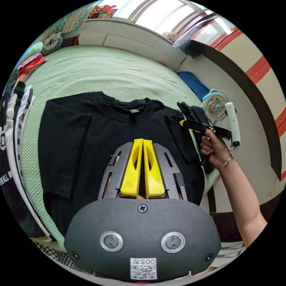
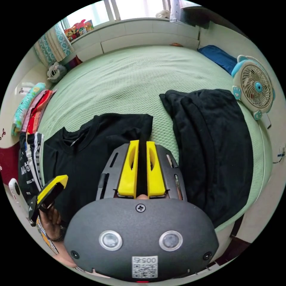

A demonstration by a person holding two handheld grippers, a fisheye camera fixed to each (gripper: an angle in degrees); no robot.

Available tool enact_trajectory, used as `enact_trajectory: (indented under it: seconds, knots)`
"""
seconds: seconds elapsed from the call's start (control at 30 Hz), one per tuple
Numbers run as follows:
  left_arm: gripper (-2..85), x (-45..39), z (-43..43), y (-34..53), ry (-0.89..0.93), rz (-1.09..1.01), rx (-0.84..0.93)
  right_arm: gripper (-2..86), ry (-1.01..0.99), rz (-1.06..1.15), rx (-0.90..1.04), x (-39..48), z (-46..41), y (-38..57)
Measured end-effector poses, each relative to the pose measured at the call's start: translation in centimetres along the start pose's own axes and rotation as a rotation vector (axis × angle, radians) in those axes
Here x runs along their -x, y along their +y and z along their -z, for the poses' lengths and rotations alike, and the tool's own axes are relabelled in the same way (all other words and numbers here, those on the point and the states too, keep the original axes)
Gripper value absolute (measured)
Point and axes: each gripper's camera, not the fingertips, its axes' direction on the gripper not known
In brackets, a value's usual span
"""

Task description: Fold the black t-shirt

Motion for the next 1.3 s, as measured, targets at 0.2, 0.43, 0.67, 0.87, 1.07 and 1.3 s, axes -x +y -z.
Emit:
enact_trajectory:
  seconds: [0.2, 0.43, 0.67, 0.87, 1.07, 1.3]
  knots:
    - [10.3, 3.7, 5.8, 0.6, -0.071, -0.011, -0.05, 7.9, -0.067, 0.042, -0.053, -1.6, 1.9, 1.7]
    - [16.2, 11.4, 8.2, -2.2, -0.273, 0.064, 0.031, 10.6, -0.074, 0.082, -0.063, -2.7, 1.8, 1.3]
    - [7.0, 13.5, 9.0, -1.9, -0.258, 0.115, -0.011, 7.9, -0.026, 0.108, -0.056, -1.5, -0.5, 0.9]
    - [3.9, 11.8, 11.9, -1.7, -0.3, -0.006, 0.006, -0.8, -0.045, 0.134, -0.096, -1.4, 0.4, 1.5]
    - [3.8, 8.7, 15.5, -5.2, -0.478, -0.131, -0.065, -1.0, 0.005, 0.139, -0.188, 0.0, 3.0, -2.1]
    - [8.0, 9.3, 18.5, -7.8, -0.412, -0.039, -0.05, 2.6, 0.025, 0.073, -0.16, 1.3, 4.9, -6.3]
